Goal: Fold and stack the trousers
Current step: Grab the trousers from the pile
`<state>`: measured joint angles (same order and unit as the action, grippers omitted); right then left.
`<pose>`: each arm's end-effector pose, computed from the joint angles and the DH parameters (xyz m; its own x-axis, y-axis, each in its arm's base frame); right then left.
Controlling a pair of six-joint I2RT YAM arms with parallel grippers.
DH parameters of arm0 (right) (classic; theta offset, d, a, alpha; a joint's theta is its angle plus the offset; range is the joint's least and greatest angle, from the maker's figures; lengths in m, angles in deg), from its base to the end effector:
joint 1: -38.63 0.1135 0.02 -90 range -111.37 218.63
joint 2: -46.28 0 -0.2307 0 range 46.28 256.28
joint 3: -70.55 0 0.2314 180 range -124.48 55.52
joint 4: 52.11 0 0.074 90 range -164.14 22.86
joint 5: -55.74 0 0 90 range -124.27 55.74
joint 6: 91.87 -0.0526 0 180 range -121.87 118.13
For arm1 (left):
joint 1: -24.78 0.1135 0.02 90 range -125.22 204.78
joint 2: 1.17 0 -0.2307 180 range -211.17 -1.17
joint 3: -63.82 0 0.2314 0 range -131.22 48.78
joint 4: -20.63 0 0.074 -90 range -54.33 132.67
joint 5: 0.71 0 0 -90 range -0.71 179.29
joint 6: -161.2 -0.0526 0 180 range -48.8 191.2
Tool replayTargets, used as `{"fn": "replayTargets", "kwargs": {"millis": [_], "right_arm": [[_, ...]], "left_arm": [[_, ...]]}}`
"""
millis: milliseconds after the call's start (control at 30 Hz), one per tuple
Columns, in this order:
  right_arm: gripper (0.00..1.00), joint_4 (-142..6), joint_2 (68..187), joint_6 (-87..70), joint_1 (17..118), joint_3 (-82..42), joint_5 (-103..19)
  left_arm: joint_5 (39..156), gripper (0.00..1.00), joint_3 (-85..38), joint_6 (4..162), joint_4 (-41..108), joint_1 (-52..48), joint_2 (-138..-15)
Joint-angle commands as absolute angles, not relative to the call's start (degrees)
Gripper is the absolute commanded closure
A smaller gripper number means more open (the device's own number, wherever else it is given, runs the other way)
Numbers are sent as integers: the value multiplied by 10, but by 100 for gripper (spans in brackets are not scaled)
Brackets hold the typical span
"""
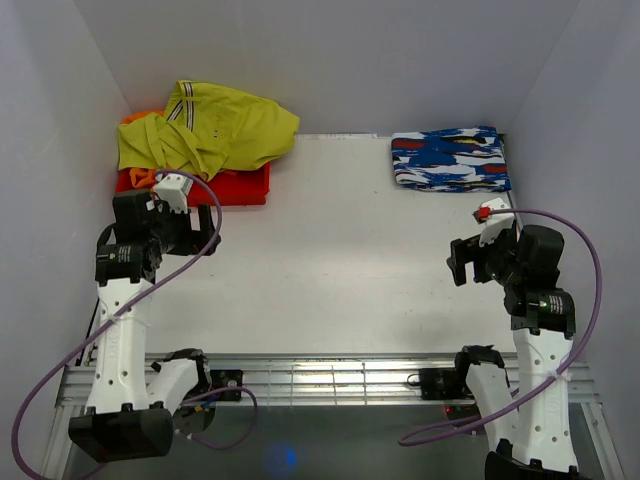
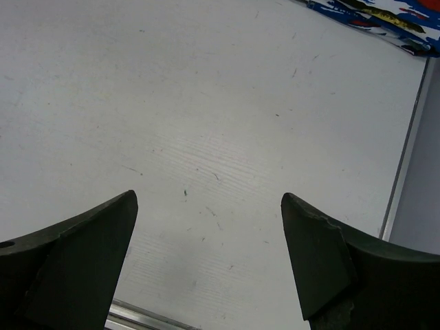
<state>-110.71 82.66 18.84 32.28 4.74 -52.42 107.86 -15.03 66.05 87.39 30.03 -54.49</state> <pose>0.1450 0.0004 0.3036 -0.3946 -0.2942 -0.8705 -0.3260 0.9306 -0.1667 0.1849 0.0002 0.3166 -0.6400 0.0266 -0.7679 0.2101 0.9674 -0.1415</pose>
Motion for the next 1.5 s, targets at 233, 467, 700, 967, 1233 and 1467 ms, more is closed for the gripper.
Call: {"fn": "replayTargets", "kwargs": {"millis": [233,467,700,967,1233,1467], "right_arm": [[10,-1081,892,171,320,31,-540],[10,-1073,935,171,320,10,-525],[10,-1071,975,187,320,9,-525],[10,-1056,1011,186,320,30,-524],[10,-1048,1048,192,320,31,-509],[10,-1058,1090,196,320,9,-490]], "left_arm": [[1057,2,-371,751,788,303,-790],[1008,2,-623,806,733,308,-1025],[1022,2,-655,873,579,353,-1138],[1002,2,-719,867,526,362,-1267],[986,2,-752,832,424,363,-1366],[952,2,-816,809,403,359,-1471]]}}
